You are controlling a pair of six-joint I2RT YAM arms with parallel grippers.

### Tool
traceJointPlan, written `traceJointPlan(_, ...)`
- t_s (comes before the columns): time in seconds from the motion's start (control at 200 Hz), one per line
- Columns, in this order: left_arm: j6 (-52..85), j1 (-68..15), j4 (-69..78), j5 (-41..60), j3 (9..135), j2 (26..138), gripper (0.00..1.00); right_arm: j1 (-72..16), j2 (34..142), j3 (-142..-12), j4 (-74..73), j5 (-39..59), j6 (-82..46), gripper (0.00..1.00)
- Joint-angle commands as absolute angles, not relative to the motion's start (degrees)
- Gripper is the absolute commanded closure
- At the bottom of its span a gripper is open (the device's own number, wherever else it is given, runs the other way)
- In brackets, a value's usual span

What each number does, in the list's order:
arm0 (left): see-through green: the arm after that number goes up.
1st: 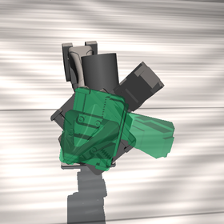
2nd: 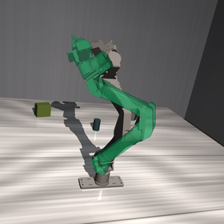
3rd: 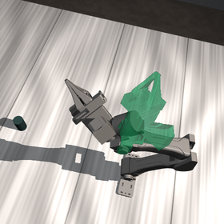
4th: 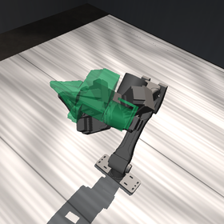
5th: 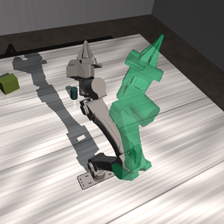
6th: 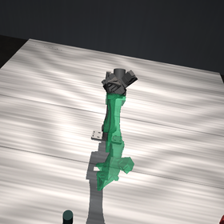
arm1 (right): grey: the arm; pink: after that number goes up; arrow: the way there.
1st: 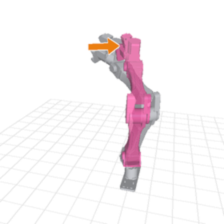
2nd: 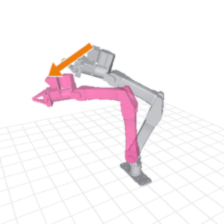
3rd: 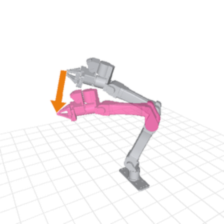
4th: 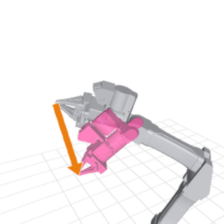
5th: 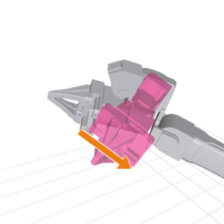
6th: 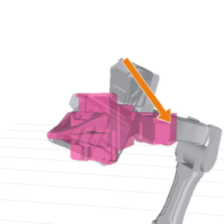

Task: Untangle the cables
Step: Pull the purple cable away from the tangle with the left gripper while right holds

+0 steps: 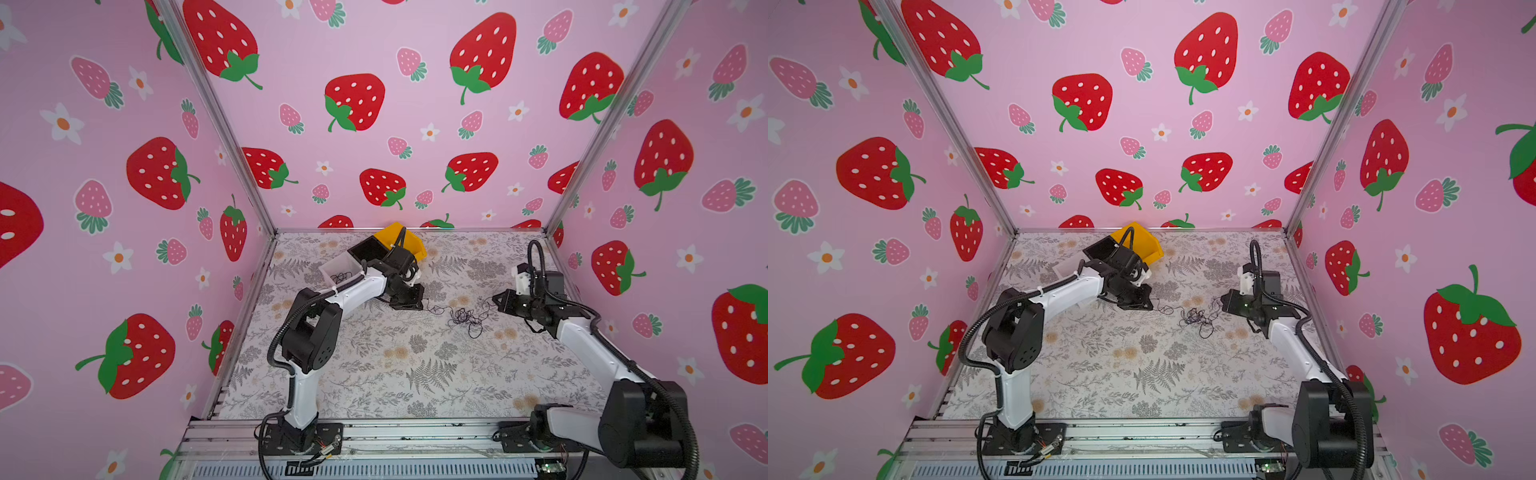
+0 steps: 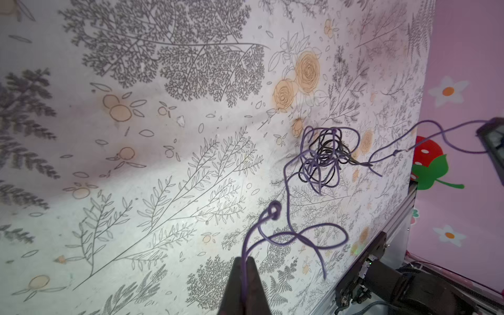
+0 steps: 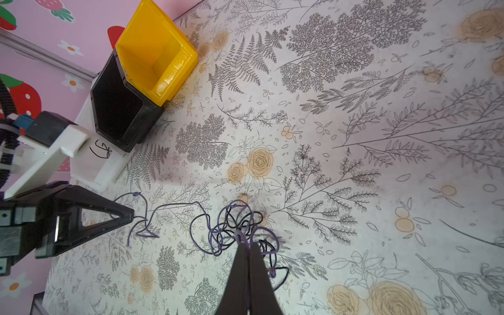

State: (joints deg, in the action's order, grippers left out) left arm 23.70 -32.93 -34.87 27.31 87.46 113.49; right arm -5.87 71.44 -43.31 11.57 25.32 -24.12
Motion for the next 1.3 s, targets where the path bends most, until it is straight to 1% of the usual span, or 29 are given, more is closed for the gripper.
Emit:
traceJointPlan(0.0, 20.8, -32.5, -38.0, 25.8, 87.4, 111.8, 1.00, -5.1, 71.5, -42.4, 10.7, 25.4, -23.2, 1.00)
traceJointPlan(0.175, 19.0, -30.7, -39.4, 24.7, 85.2, 109.3, 1.00, -3.7, 71.0, -42.6, 11.6, 23.9, -22.0, 1.00)
traceJointPlan(0.49, 16.8, -23.9, -41.3, 24.1, 81.6, 103.3, 1.00, -1.1, 71.5, -41.0, 11.6, 23.6, -20.8, 1.00)
traceJointPlan(0.89, 16.1, -15.4, -43.4, 23.8, 81.0, 99.3, 1.00, -0.3, 74.2, -40.4, 13.0, 17.9, -17.6, 1.00)
traceJointPlan(1.08, 16.0, -12.7, -43.5, 24.3, 80.2, 97.9, 1.00, 0.5, 75.6, -40.3, 13.5, 15.4, -16.6, 1.00)
traceJointPlan(1.296, 15.6, -11.5, -43.8, 24.0, 79.7, 98.0, 1.00, 3.4, 76.1, -40.3, 13.5, 15.1, -16.6, 1.00)
